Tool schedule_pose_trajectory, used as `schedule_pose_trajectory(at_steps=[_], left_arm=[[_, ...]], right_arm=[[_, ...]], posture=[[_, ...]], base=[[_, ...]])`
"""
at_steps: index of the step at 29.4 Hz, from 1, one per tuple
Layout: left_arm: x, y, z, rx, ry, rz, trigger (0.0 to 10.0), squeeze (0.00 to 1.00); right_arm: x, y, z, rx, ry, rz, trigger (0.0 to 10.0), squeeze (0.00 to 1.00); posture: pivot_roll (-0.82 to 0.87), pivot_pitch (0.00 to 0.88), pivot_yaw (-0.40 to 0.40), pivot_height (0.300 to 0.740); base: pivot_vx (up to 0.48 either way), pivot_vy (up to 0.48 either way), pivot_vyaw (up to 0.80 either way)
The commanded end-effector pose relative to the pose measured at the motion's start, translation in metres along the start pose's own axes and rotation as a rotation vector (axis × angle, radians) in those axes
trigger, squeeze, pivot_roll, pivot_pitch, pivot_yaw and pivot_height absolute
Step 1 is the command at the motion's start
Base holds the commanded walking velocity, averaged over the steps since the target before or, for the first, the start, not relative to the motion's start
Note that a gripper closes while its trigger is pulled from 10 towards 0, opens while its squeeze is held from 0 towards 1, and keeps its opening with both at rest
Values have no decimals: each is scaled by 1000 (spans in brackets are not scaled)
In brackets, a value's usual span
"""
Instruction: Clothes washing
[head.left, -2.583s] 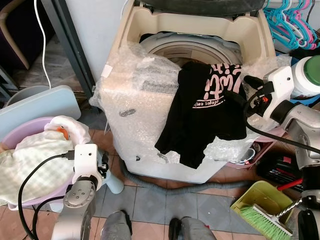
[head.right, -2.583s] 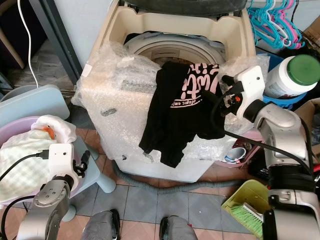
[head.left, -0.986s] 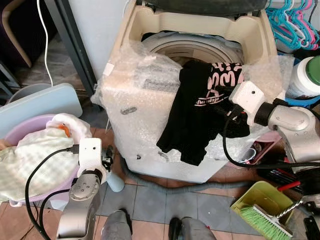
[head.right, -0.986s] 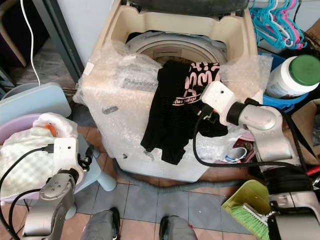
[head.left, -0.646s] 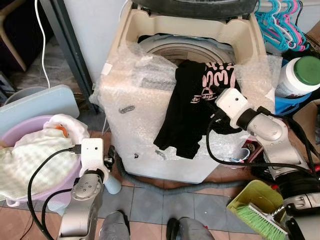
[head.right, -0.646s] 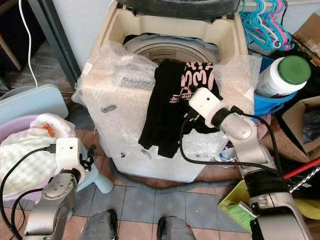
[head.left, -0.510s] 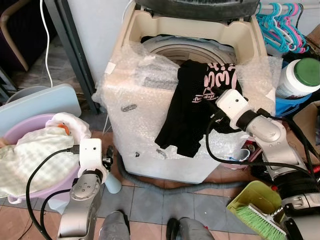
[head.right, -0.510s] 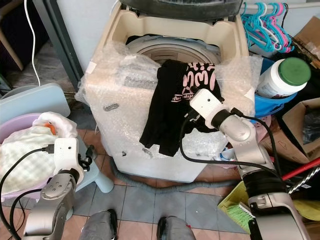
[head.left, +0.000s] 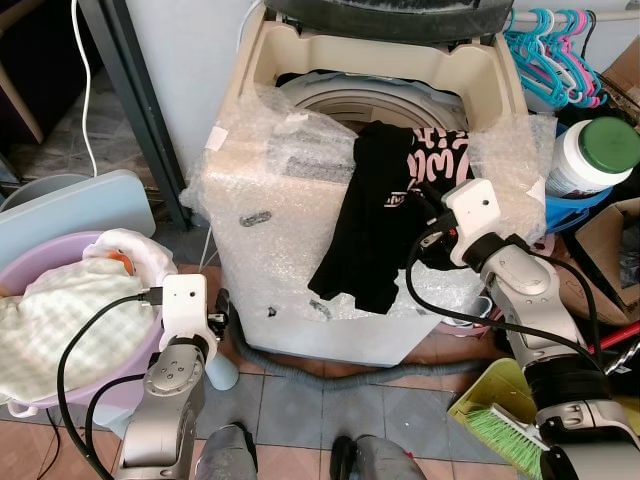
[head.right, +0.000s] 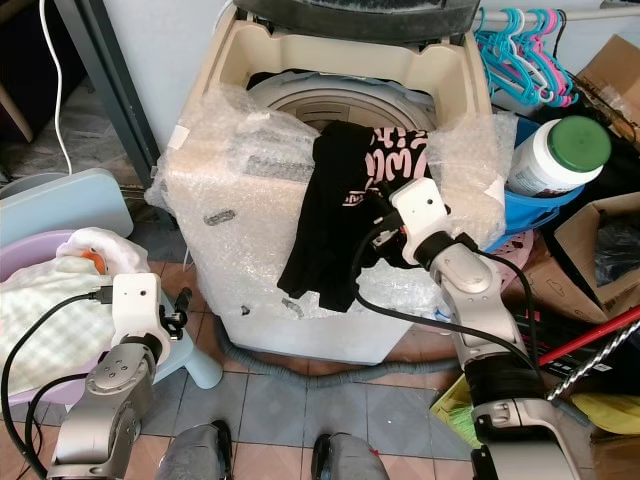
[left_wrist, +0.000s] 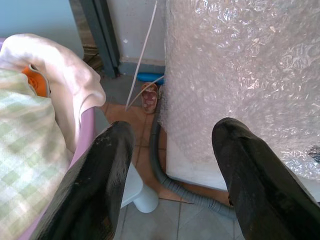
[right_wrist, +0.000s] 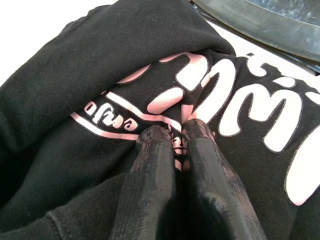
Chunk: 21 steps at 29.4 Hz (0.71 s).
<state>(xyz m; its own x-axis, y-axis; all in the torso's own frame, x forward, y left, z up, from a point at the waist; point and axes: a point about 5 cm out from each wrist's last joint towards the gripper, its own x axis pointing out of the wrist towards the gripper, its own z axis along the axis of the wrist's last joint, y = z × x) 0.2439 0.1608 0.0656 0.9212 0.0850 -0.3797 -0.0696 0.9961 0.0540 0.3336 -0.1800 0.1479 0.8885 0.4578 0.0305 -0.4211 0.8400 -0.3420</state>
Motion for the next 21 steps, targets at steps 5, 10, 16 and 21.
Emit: schedule_pose_trajectory(at_steps=[5,10,16,21], left_arm=[[3,-1,2,7,-10,7,10000,0],[5,-1,3,2,-18,16,10000,0],[8,-2,7,-5,-37,19,10000,0],[8,-2,6,-7,-35,26,10000,0]], right_arm=[[8,-29,7,16,27,-106,0,0],[31,-48,42,-18,-54,-107,0,0],[64,-69,109,-91,-193,-127,0,0],[75,-86,149,-100,-252,-233,0,0]], posture=[[24,118,-33,740],[23,114,-34,740],[30,109,-43,740],[37,106,-48,740]], base=[[0,0,0],[0,0,0],[0,0,0],[0,0,0]])
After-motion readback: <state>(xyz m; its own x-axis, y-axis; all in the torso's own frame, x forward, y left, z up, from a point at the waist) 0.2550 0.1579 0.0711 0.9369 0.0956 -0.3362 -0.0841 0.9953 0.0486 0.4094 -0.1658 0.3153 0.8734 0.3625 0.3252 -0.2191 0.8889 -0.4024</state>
